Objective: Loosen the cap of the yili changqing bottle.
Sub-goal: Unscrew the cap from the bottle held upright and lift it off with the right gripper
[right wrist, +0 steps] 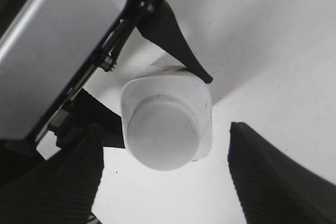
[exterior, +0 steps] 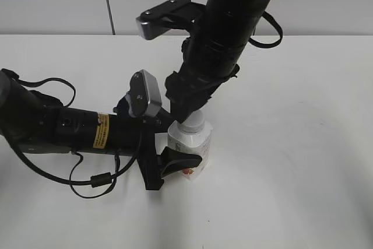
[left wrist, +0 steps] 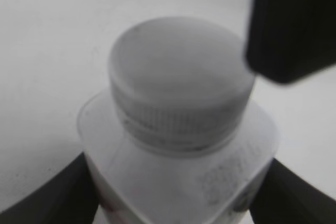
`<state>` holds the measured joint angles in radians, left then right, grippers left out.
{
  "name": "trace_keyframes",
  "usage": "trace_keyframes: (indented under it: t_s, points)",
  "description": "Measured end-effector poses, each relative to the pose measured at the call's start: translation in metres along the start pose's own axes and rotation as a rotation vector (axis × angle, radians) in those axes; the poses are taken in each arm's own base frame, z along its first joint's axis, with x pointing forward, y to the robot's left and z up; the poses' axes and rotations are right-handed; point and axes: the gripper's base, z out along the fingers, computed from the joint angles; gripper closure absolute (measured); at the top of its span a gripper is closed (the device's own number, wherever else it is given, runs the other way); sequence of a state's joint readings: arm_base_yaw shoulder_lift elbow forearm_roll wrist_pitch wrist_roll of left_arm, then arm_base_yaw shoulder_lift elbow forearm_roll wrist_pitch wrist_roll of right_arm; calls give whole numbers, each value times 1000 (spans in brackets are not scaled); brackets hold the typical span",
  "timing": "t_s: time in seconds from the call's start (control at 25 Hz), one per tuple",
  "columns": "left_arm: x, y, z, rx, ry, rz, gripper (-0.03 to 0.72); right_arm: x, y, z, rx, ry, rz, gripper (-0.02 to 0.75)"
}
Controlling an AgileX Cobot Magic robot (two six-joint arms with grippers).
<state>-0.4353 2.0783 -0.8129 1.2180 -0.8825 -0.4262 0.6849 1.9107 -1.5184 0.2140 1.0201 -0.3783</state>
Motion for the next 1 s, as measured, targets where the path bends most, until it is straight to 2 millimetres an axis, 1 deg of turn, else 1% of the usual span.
trace_keyframes:
  t_s: [0.12,0.36,0.6,0.76,1.0]
  points:
    - [0,0,0,0,0,0,204,2,0,1,-6,23,50,162]
    - [0,0,0,0,-1,0,204,4,-5,19,6,85,58,174]
    - [0,0,0,0,-1,0,204,3,-6,20,11,68,64,192]
    - [0,0,0,0,-1,0,204,2,-5,20,6,65,69,258]
    - [0,0,0,0,-1,0,204,3,-5,20,0,67,72,330]
